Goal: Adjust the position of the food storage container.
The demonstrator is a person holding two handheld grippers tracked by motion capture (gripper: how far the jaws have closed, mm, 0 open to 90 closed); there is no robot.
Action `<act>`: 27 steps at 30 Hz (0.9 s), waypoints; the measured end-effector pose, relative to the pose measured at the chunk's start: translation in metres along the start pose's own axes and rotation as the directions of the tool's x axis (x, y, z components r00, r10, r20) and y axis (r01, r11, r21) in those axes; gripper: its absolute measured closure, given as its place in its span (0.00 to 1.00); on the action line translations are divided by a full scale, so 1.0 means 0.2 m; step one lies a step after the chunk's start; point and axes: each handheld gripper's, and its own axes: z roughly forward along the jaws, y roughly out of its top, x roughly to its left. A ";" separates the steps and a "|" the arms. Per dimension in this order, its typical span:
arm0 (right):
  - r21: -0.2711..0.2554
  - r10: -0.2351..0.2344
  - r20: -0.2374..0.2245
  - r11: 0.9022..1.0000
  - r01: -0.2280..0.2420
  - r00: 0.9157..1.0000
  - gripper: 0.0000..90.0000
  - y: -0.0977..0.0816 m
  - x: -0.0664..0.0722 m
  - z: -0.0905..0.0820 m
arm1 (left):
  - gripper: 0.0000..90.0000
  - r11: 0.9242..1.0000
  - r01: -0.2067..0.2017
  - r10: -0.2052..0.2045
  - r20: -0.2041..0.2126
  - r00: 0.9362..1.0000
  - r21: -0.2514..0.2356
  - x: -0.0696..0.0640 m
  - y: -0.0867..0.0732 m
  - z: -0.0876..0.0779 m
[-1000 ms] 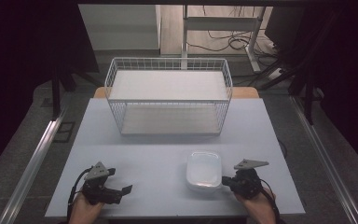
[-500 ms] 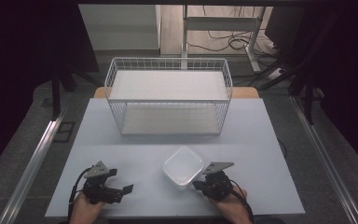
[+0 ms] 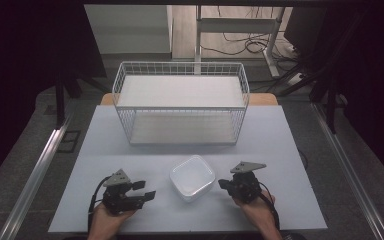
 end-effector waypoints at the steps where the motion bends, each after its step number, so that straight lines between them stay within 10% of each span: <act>1: -0.006 -0.005 0.008 1.000 0.005 1.000 0.99 0.01 -0.01 0.00 | 0.56 1.000 -0.011 0.011 0.008 1.000 0.013 -0.02 0.02 0.03; 7: -0.008 -0.015 -0.018 1.000 0.015 1.000 0.99 0.08 -0.08 0.12 | 0.99 0.994 -0.051 0.051 -0.001 0.999 0.094 -0.09 0.09 0.21; 27: 0.037 -0.070 -0.049 0.997 0.072 0.996 0.99 0.10 0.08 0.17 | 1.00 0.996 0.030 -0.025 -0.063 0.998 0.083 0.03 0.15 0.24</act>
